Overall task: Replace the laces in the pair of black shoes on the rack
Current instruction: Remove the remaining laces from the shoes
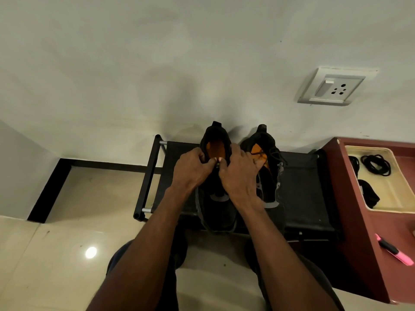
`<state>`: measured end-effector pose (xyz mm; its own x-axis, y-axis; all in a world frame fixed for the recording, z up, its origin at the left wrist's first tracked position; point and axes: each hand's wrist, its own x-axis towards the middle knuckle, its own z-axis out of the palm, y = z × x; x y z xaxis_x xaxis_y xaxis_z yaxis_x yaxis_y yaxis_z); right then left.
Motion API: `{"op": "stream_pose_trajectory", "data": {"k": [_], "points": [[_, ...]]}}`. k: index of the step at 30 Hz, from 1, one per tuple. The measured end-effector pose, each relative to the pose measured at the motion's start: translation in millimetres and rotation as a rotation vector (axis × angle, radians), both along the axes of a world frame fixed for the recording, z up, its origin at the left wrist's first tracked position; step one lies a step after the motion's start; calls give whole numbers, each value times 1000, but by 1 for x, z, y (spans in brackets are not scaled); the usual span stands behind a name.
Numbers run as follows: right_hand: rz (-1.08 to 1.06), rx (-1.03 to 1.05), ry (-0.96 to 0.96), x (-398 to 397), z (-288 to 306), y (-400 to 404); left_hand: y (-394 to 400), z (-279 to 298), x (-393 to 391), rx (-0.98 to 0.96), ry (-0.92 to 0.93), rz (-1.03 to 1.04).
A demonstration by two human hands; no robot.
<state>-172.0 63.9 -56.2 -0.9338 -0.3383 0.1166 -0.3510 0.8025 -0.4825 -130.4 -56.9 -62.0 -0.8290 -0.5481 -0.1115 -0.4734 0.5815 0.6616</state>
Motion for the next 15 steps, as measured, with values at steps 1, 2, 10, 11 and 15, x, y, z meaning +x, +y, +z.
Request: {"op": "stream_pose_trajectory", "data": {"k": [1,2,10,11,15], "points": [[-6,9,9,-3,1,1,0,1,0,7,4,-4],[-15,6,14,-7,2,4,-1,1,0,15,10,-2],[-16,-26,-65,-19,-1,17,-7,3,8,7,53,127],[-3,-26,-86,-21,-3,19,-4,3,9,2,72,136],[58,-60,-201,-33,-8,30,11,-2,5,-5,205,-30]]}}
